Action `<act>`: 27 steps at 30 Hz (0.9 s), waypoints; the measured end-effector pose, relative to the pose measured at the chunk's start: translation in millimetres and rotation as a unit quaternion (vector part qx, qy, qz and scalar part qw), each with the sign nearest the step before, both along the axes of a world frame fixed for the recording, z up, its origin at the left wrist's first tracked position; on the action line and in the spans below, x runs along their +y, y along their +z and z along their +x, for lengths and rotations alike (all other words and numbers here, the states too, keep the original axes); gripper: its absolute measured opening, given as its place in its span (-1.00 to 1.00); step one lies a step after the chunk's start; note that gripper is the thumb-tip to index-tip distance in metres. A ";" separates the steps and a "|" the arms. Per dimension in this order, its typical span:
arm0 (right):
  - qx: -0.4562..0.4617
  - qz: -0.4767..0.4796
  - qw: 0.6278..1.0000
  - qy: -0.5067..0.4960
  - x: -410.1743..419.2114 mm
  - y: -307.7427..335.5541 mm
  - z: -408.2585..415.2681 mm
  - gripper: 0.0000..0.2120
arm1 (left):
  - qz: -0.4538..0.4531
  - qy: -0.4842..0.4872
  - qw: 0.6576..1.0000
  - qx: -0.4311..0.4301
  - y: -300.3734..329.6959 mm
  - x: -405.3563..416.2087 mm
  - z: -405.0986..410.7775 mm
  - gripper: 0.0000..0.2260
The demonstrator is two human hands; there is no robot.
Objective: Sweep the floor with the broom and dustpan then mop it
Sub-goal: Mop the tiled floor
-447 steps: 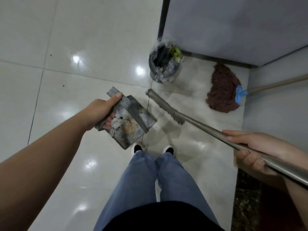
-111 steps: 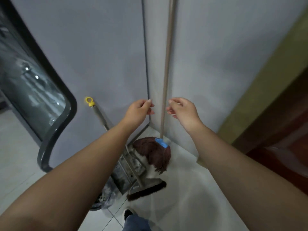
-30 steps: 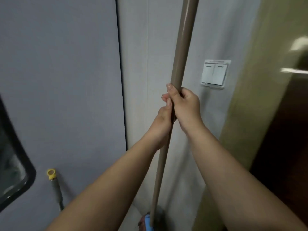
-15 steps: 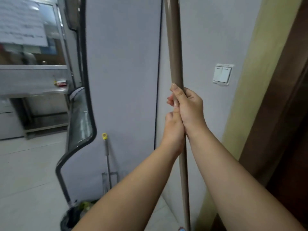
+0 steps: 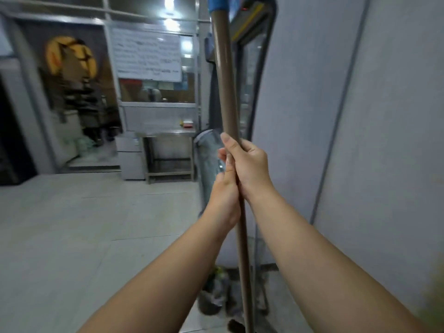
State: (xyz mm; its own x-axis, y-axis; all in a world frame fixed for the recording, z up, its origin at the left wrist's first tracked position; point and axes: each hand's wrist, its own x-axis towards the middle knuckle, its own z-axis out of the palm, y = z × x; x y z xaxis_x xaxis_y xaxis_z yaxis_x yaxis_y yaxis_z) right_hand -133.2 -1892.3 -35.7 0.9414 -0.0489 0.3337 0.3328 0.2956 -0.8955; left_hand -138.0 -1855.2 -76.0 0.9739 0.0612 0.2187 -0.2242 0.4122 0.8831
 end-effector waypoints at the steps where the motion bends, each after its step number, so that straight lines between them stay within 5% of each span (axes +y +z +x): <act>1: 0.004 0.003 1.000 0.014 23.6 -0.4 -3.5 -0.80 | 0.013 0.018 1.000 -0.002 -2.3 25.9 -3.3 -0.62; 6: 0.006 0.015 0.997 0.075 103.3 -4.2 -17.2 -0.87 | 0.059 0.051 0.997 -0.014 -10.2 121.9 -18.0 -0.68; 11: -0.035 -0.116 0.988 0.094 146.3 -19.8 -22.0 -0.88 | 0.158 0.154 0.975 0.026 -37.4 187.1 -25.8 -0.51; 18: 0.009 -0.147 0.982 0.117 173.6 -49.3 -11.4 -0.90 | 0.261 0.251 0.919 0.153 -124.3 245.6 -34.4 -0.77; 22: 0.024 -0.117 0.983 0.137 175.3 -57.6 10.3 -0.86 | 0.209 0.265 0.901 0.272 -192.5 257.9 -40.8 -0.76; 27: 0.064 -0.131 0.978 0.152 161.7 -85.7 38.6 -0.80 | 0.066 0.284 0.875 0.386 -219.2 233.1 -18.1 -0.49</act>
